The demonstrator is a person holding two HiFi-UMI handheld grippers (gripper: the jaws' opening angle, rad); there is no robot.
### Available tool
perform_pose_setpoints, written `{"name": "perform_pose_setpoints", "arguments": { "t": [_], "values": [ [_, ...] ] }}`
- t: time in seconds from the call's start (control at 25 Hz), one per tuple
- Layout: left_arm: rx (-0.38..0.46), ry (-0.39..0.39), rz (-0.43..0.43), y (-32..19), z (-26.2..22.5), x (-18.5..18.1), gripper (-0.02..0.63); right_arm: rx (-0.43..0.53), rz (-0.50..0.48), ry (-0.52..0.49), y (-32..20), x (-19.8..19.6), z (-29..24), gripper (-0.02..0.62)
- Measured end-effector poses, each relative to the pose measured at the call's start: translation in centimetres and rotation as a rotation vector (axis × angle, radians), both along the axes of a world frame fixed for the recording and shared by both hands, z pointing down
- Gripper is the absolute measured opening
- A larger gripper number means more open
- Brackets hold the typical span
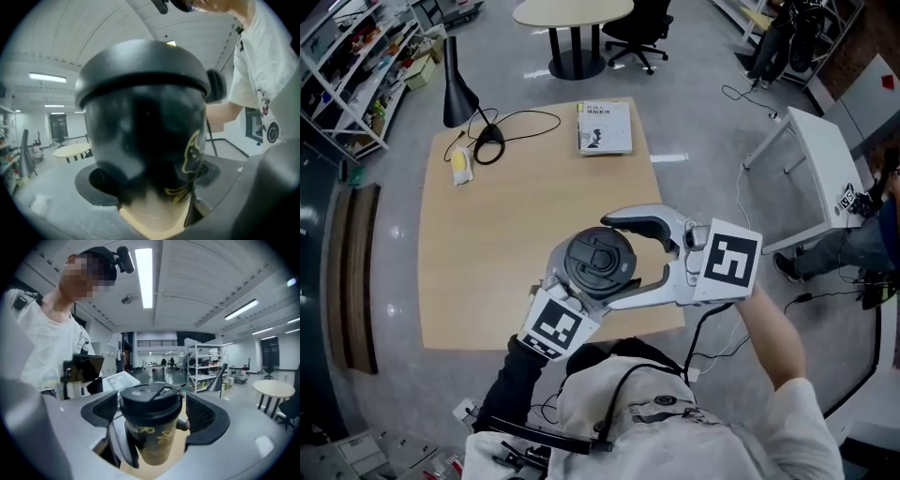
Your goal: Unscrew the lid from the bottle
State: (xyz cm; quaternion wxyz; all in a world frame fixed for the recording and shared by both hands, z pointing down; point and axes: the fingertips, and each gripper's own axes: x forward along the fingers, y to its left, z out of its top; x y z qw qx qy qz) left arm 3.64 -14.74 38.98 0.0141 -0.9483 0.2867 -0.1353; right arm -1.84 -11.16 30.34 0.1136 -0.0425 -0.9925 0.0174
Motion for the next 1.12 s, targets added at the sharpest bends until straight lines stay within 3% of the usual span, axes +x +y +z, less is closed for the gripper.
{"name": "perform_pose_setpoints", "arguments": {
  "t": [0.12,0.4,0.48,0.6,0.68,0.72,0.76,0.8,0.84,0.96,1.04,1.12],
  "values": [
    [0.013,-0.09,-0.015,0.0,0.5,-0.1,0.426,0.025,0.062,0.027,0.1,-1.9,0.5,0.472],
    [0.006,-0.073,0.101,1.8,-0.7,0.4,0.433,0.016,-0.058,-0.033,1.9,-3.0,-1.3,0.489],
    [-0.01,-0.052,0.215,3.7,-0.7,1.0,0.431,0.04,-0.223,-0.004,3.8,-2.7,-1.2,0.489],
    [-0.066,0.009,0.443,7.9,-0.9,1.6,0.428,0.082,-0.582,0.061,7.8,-1.9,-0.6,0.491],
    [-0.1,0.069,0.561,10.0,-2.0,2.2,0.428,0.019,-0.767,0.064,9.5,-1.1,-1.1,0.491],
    [-0.114,0.094,0.59,10.6,-2.5,2.4,0.428,-0.038,-0.802,0.063,9.9,-0.9,-1.5,0.491],
    [-0.126,0.108,0.585,10.8,-2.7,2.5,0.428,-0.094,-0.774,0.065,9.7,-1.0,-1.7,0.494],
    [-0.136,0.108,0.544,10.4,-2.6,2.4,0.426,-0.12,-0.683,0.06,8.9,-1.2,-2.0,0.535],
    [-0.139,0.095,0.471,9.6,-2.1,2.1,0.426,-0.109,-0.544,0.036,7.6,-1.5,-2.3,0.578],
    [-0.102,-0.015,0.171,6.2,-0.2,-0.4,0.426,-0.048,-0.097,-0.051,4.2,-1.0,-2.7,0.589],
    [-0.076,-0.074,0.05,5.0,0.7,-2.0,0.426,-0.016,0.029,-0.008,4.2,-1.1,-1.0,0.589],
    [-0.084,-0.08,0.055,5.3,0.9,-2.1,0.426,0.039,0.026,0.03,4.7,-2.7,0.4,0.587]
  ]
}}
